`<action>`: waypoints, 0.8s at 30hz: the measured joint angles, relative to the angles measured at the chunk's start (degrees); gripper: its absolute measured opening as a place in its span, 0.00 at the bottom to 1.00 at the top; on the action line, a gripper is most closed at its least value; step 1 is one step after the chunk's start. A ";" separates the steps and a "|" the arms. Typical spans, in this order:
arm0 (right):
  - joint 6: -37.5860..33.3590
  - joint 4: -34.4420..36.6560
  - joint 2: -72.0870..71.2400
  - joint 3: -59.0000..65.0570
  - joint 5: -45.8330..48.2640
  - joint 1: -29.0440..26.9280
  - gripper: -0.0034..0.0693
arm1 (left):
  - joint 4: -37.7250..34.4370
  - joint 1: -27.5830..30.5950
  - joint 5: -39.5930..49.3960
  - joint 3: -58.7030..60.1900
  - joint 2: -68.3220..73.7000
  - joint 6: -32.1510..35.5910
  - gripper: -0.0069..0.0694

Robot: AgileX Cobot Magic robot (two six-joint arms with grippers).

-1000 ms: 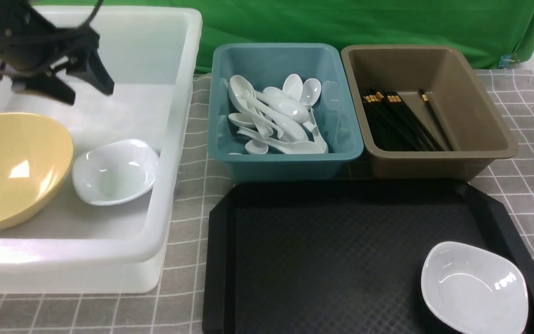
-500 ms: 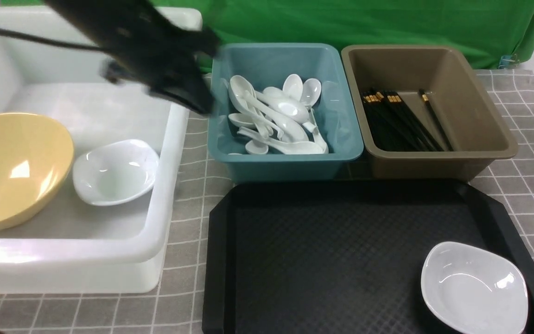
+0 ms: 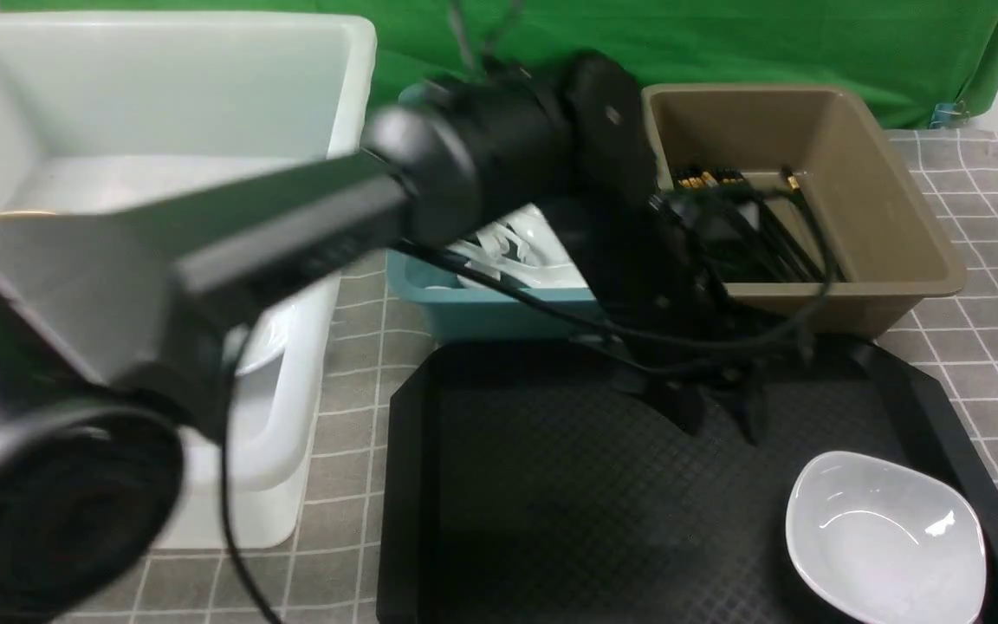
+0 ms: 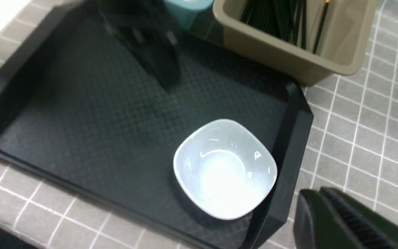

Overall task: On grey table put chopsticks spoon bowls plates into blue grey white boxes.
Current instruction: 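Grasp the small white bowl on the black tray by its rim with the left gripper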

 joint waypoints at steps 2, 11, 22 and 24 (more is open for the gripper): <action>0.17 0.00 -0.30 0.00 0.00 0.00 0.05 | -0.25 -0.87 -0.73 -1.04 1.76 0.00 0.61; 1.43 -0.03 -0.59 0.00 0.00 0.00 0.05 | -1.40 -5.04 -9.69 -4.47 9.90 0.00 0.61; 1.48 -0.03 -0.59 0.00 0.00 0.00 0.05 | -2.89 -6.13 -11.41 -4.49 10.52 -1.92 0.26; 1.48 -0.03 -0.59 0.00 0.00 0.00 0.05 | -2.89 -6.17 -11.41 -4.49 10.52 -2.11 0.18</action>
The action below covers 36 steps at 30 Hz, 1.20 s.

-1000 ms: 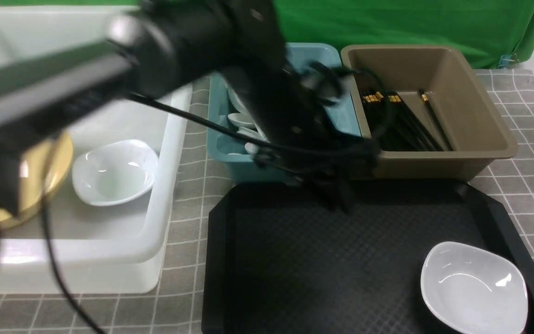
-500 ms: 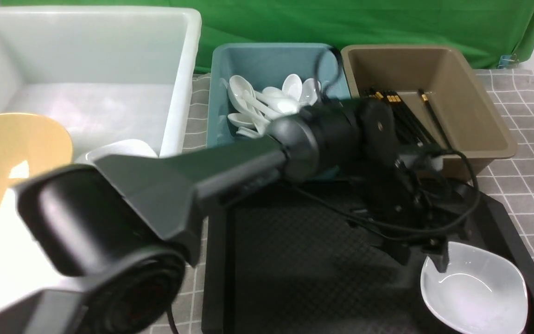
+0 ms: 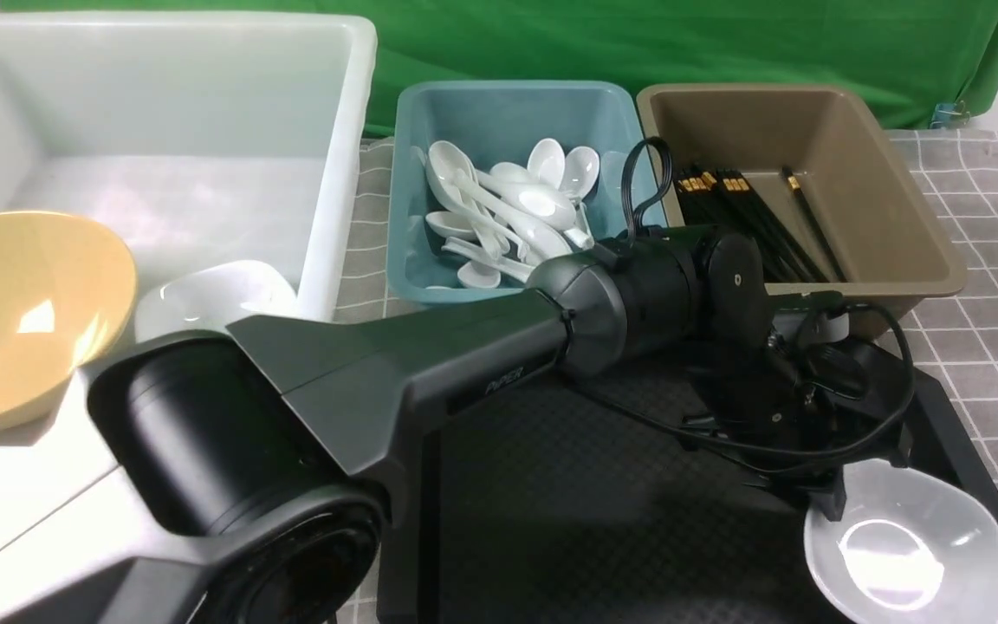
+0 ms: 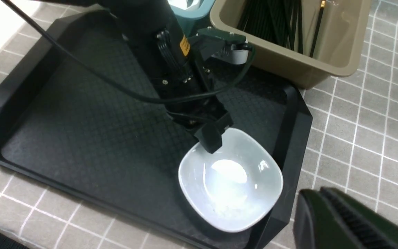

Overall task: On grey table put chopsticks spoon bowls plates into blue grey white boxes.
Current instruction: 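Grasp the small white bowl on the black tray by its rim with the left gripper, then place the white bowl into the white bin with the other dishes with the left gripper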

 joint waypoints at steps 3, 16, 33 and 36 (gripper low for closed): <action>0.00 0.00 0.00 0.00 0.00 0.00 0.05 | -0.67 0.23 0.81 0.00 -0.11 -0.19 0.13; 0.00 0.00 0.00 0.00 0.00 0.00 0.05 | 2.93 19.24 8.73 0.00 -23.11 3.63 0.12; 0.00 0.00 0.00 0.00 -3.22 0.00 0.05 | 15.98 57.16 20.09 -0.41 -32.69 22.43 0.12; 0.00 -0.04 0.00 0.00 -3.22 0.00 0.05 | 16.67 56.98 20.23 -0.41 -29.28 30.70 0.12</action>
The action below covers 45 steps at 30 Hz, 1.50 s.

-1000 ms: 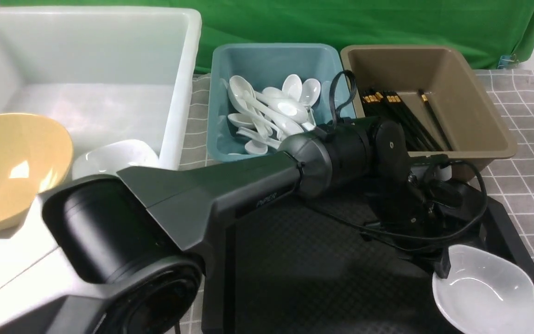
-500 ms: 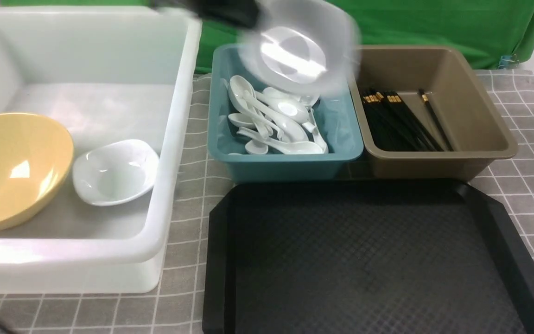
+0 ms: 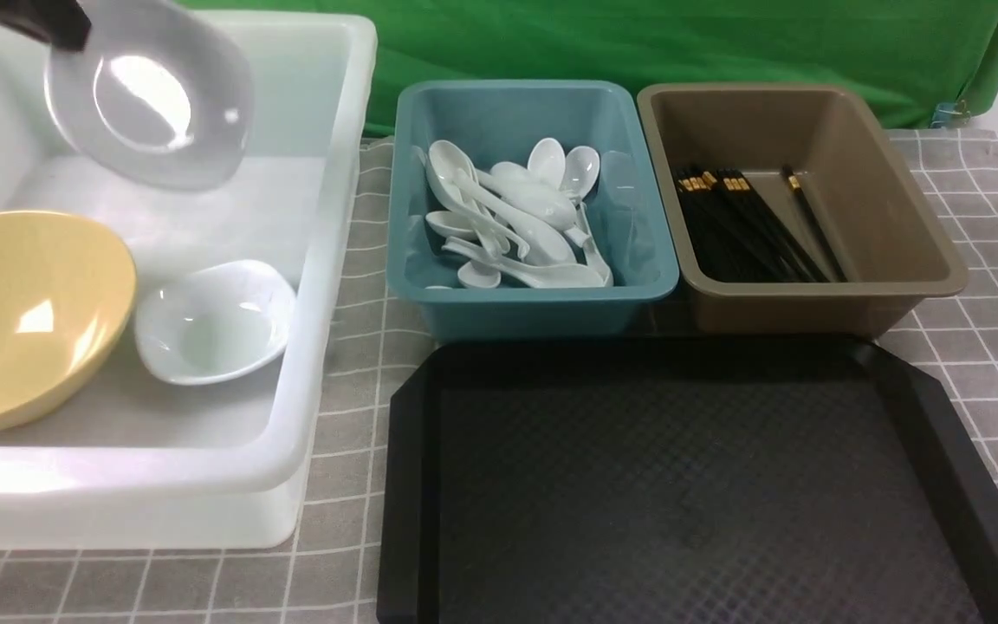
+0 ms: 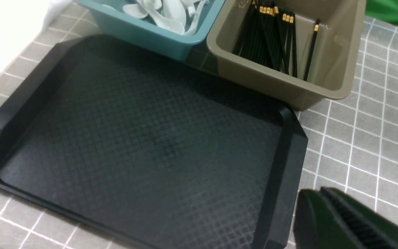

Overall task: On grey table put chopsticks spoon bowls plates into blue grey white boxes.
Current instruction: 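Place the white bowl into the white bin with the other dishes with the left gripper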

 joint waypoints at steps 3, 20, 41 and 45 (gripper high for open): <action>0.20 0.00 0.00 0.00 -0.05 0.00 0.05 | 2.15 -0.10 -0.26 0.00 3.25 6.28 0.12; 1.29 0.00 0.00 0.00 -2.33 0.00 0.05 | 0.04 -4.02 -1.30 0.00 12.57 30.69 0.12; 1.28 0.10 0.00 0.00 -2.61 0.00 0.05 | 0.57 -4.57 -0.85 0.00 17.86 31.51 0.13; 1.28 0.10 0.00 0.00 -3.01 0.00 0.05 | 2.05 -4.57 -1.48 0.00 18.22 27.93 0.21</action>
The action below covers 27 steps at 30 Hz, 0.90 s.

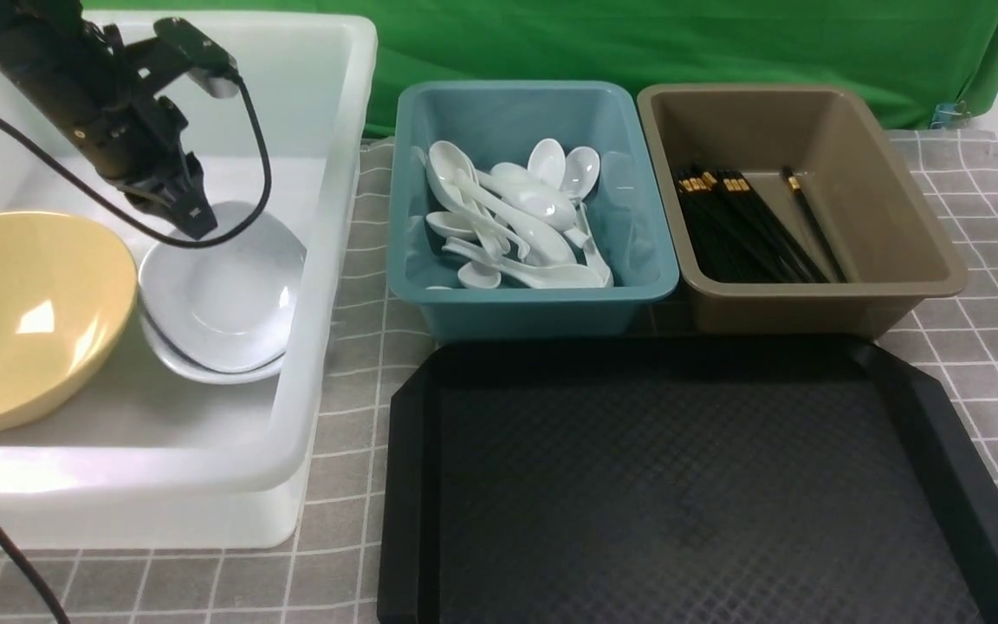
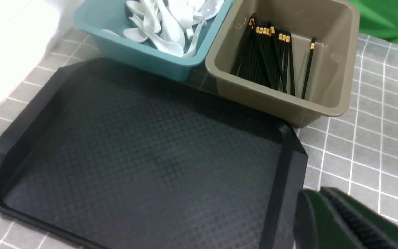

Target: On grey table put chopsticks spoon bowls plates into blue grey white boxes.

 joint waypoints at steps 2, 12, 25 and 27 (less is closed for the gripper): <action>0.00 0.00 0.00 0.00 -0.23 0.00 0.05 | 1.34 0.00 -0.20 0.00 0.02 -2.29 0.28; 0.00 0.00 0.00 0.00 -1.41 0.00 0.06 | 6.32 0.00 -1.74 -1.02 0.02 -11.85 0.69; 0.00 -1.95 0.00 0.00 -2.80 0.00 0.06 | 2.81 0.00 0.89 -11.16 -6.32 -30.84 0.31; 0.00 -2.33 0.00 0.00 -2.80 0.00 0.06 | 0.46 0.00 0.89 -8.79 -9.95 -32.85 0.17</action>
